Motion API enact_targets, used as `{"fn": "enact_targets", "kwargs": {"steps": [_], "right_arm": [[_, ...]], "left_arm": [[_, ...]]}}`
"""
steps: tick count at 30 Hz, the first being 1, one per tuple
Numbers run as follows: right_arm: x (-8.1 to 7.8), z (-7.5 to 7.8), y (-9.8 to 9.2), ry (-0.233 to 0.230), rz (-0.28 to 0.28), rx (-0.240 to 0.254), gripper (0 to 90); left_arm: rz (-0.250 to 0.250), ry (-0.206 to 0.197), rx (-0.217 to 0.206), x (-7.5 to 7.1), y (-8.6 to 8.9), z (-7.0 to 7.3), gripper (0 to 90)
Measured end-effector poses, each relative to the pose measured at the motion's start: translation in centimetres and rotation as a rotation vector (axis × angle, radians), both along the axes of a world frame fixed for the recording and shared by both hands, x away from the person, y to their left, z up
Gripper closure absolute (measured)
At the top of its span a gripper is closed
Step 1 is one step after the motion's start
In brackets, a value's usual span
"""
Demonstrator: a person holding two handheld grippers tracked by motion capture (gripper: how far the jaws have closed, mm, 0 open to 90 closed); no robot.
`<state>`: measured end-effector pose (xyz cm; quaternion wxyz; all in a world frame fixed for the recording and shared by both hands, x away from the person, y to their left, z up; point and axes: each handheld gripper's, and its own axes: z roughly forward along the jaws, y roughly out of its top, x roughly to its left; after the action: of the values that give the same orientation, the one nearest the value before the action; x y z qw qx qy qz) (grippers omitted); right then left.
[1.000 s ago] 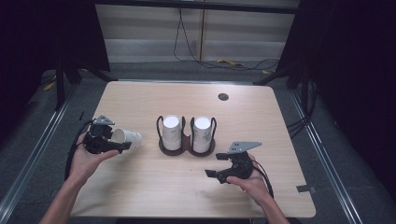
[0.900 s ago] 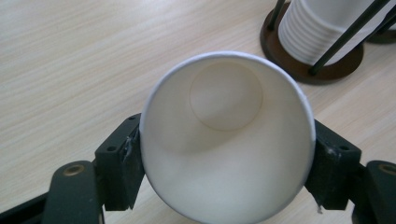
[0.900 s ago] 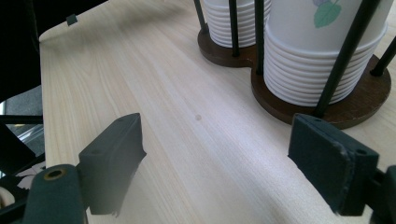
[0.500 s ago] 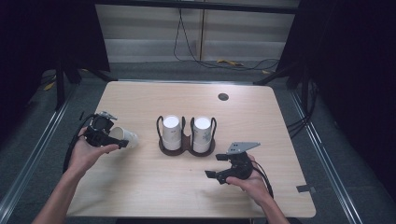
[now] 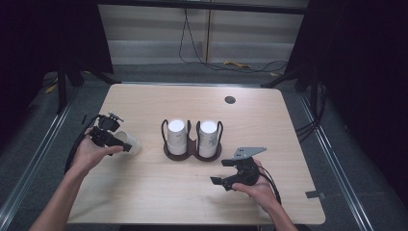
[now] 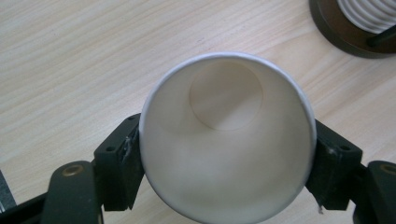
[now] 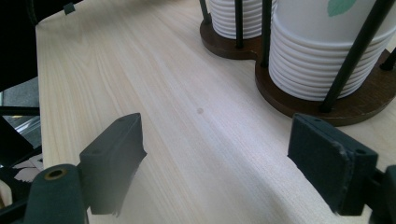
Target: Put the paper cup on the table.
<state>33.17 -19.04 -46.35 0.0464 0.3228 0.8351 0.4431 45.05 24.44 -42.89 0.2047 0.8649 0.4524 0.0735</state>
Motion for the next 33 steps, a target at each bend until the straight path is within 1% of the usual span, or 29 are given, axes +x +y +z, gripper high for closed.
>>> {"fn": "enact_targets", "kwargs": {"steps": [1,4,6,7,8,9,15,16,17,18,20,21,24,31,32,33], "right_arm": [[0.0,0.0,0.0,0.002,0.003,0.0,18.3],[0.0,-0.1,0.1,0.003,0.004,0.0,18.3],[0.0,-0.2,0.2,0.006,0.007,-0.006,18.3],[0.0,-0.2,0.3,0.003,0.01,-0.009,18.3],[0.0,-0.2,0.3,0.003,0.01,-0.009,18.3],[0.0,-0.2,0.3,0.003,0.013,-0.009,18.3],[0.0,-0.2,0.3,0.006,0.01,-0.006,18.3],[0.0,-0.2,0.3,0.006,0.01,-0.006,18.3],[0.0,-0.2,0.3,0.006,0.011,-0.008,18.3],[0.0,-0.2,0.3,0.007,0.013,-0.009,18.4],[0.0,-0.2,0.3,0.007,0.014,-0.009,18.3],[0.0,-0.2,0.3,0.007,0.014,-0.009,18.4],[0.0,-0.2,0.3,0.008,0.014,-0.009,18.4],[-0.1,-0.2,0.3,0.008,0.02,-0.011,19.4],[-0.1,-0.2,0.3,0.008,0.02,-0.011,19.4],[-0.1,-0.2,0.3,0.009,0.021,-0.011,19.4]], "left_arm": [[-0.001,0.007,0.005,0.3,0.0,-0.1,25.0],[0.003,0.003,0.002,0.6,0.0,-0.2,24.5],[-0.007,-0.014,0.009,0.9,-0.1,-0.3,23.5],[0.0,-0.009,0.001,1.0,-0.1,-0.3,23.3],[0.0,-0.009,0.001,1.0,-0.1,-0.3,23.2],[-0.004,-0.011,-0.008,1.3,-0.1,-0.3,22.9],[0.0,-0.018,-0.014,1.6,-0.3,-0.5,21.2],[0.0,-0.018,-0.014,1.6,-0.3,-0.5,21.1],[-0.007,-0.038,-0.015,1.7,-0.3,-0.5,21.3],[-0.005,-0.043,-0.015,1.7,-0.3,-0.6,21.3],[-0.004,-0.043,-0.02,1.7,-0.2,-0.6,20.8],[-0.001,-0.041,-0.042,1.8,-0.2,-0.6,20.8],[-0.005,-0.047,-0.038,1.7,-0.2,-0.7,19.2],[-0.015,-0.052,-0.035,1.6,-0.3,-0.9,19.2],[-0.017,-0.058,-0.041,1.5,-0.3,-1.0,19.2],[-0.019,-0.055,-0.04,1.4,-0.3,-1.0,19.3]]}}
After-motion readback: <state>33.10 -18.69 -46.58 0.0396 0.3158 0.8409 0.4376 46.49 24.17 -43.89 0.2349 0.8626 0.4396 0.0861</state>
